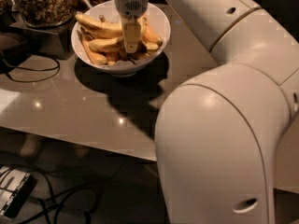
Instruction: Pick banana from white bowl
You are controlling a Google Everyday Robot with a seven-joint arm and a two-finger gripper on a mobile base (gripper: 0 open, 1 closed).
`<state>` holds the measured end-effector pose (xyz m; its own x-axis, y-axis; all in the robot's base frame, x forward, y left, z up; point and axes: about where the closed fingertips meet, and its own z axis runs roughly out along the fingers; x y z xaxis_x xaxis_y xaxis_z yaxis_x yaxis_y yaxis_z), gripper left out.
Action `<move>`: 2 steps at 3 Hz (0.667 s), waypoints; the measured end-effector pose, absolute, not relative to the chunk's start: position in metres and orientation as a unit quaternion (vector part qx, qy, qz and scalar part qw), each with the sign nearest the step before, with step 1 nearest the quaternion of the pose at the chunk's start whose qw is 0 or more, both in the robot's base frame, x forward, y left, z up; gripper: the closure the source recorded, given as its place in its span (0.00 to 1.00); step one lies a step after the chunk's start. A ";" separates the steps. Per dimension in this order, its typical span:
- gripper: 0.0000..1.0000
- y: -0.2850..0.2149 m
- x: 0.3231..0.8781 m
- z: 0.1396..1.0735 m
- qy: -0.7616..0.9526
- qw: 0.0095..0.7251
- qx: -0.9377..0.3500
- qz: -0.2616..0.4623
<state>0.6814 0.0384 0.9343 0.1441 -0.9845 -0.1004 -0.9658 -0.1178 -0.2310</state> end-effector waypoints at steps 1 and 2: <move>0.61 0.038 0.681 0.934 0.654 0.123 -0.745 -0.039; 0.84 0.038 0.681 0.934 0.654 0.123 -0.745 -0.039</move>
Offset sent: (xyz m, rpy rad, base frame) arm 0.0000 -0.0008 -0.0002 0.0031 -0.0029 -0.0025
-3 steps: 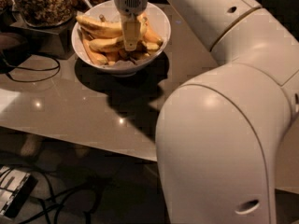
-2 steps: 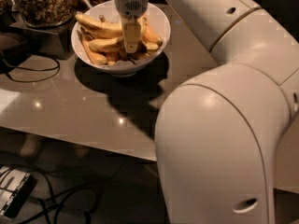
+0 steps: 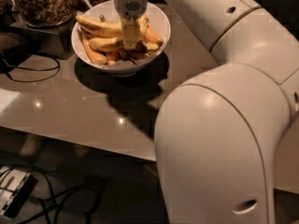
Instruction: Pick banana from white bowl
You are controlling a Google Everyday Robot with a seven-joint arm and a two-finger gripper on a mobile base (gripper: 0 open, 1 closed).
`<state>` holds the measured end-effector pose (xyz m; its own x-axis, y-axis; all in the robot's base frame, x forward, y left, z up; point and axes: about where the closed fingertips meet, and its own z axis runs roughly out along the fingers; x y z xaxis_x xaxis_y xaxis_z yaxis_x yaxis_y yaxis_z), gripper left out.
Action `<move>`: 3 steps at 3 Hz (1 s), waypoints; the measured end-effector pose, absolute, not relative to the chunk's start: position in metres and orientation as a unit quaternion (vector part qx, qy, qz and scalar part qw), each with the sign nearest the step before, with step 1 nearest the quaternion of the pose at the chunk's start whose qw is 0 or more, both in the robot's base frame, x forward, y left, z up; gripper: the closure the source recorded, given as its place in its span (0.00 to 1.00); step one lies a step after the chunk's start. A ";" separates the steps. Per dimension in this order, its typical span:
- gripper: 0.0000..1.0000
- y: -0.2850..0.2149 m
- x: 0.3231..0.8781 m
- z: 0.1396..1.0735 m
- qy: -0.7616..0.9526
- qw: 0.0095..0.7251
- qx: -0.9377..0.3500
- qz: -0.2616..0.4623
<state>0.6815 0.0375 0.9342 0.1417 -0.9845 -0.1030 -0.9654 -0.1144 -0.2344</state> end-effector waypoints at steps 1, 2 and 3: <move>1.00 0.038 0.681 0.934 0.654 0.123 -0.745 -0.039; 1.00 0.038 0.681 0.934 0.654 0.123 -0.745 -0.039; 1.00 0.040 0.682 0.946 0.655 0.140 -0.741 -0.050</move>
Offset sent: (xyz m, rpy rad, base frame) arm 0.0000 0.0000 0.0000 0.0000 0.0000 0.0000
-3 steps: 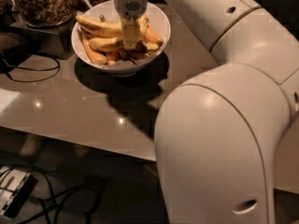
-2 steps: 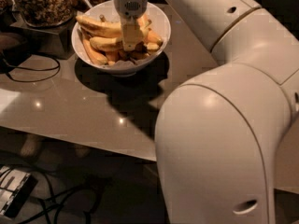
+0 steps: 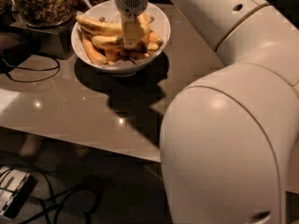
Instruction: Pick banana from white bowl
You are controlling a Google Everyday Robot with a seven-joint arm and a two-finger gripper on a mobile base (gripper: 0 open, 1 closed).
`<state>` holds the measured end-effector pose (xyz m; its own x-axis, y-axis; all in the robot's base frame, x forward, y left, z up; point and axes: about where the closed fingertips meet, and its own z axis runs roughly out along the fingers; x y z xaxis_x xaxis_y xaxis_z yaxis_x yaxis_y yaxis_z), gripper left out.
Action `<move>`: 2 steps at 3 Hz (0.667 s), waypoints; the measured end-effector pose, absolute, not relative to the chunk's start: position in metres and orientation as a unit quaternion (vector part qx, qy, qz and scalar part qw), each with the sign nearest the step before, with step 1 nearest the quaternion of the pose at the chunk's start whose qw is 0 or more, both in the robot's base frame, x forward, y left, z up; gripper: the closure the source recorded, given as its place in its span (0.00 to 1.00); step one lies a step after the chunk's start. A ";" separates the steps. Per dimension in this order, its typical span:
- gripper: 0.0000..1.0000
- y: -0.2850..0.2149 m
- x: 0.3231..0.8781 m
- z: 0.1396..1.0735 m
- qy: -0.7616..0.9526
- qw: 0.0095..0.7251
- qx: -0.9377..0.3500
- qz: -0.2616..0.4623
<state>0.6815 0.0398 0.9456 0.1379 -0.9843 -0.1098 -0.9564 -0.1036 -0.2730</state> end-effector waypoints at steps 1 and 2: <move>1.00 0.034 0.669 0.968 0.654 0.181 -0.733 -0.037; 1.00 0.021 0.654 0.984 0.657 0.213 -0.723 -0.026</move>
Offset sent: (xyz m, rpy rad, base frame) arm -0.0564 -0.0420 0.0564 0.2193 -0.0820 -0.0334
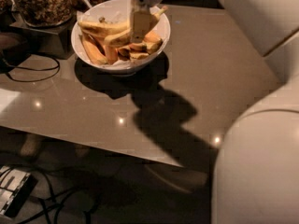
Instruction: Pick banana from white bowl
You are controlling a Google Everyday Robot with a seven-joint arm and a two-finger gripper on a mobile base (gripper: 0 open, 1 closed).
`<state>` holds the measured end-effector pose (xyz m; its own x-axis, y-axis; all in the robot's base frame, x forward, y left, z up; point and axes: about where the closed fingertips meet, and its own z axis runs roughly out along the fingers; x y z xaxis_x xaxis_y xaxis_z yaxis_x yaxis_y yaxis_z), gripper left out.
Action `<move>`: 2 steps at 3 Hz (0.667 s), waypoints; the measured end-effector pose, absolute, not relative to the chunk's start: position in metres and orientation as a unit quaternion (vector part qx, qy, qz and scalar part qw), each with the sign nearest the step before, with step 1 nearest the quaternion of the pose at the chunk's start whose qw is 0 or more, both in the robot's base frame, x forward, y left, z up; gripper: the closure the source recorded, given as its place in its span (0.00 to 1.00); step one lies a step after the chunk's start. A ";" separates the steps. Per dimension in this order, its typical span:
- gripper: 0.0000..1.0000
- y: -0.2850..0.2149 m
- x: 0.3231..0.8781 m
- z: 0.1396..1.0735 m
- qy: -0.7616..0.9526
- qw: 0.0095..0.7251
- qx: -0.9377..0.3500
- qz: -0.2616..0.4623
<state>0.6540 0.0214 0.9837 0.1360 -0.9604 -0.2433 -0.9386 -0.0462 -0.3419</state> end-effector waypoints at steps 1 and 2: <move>1.00 0.019 0.653 0.984 0.658 0.215 -0.722 -0.026; 1.00 0.025 0.645 0.995 0.643 0.230 -0.730 -0.025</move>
Offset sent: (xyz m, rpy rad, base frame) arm -0.0239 0.0084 0.0269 0.0390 -0.0532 0.0753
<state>0.6450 0.0249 0.9949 0.1723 -0.9504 -0.2589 -0.9274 -0.0679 -0.3679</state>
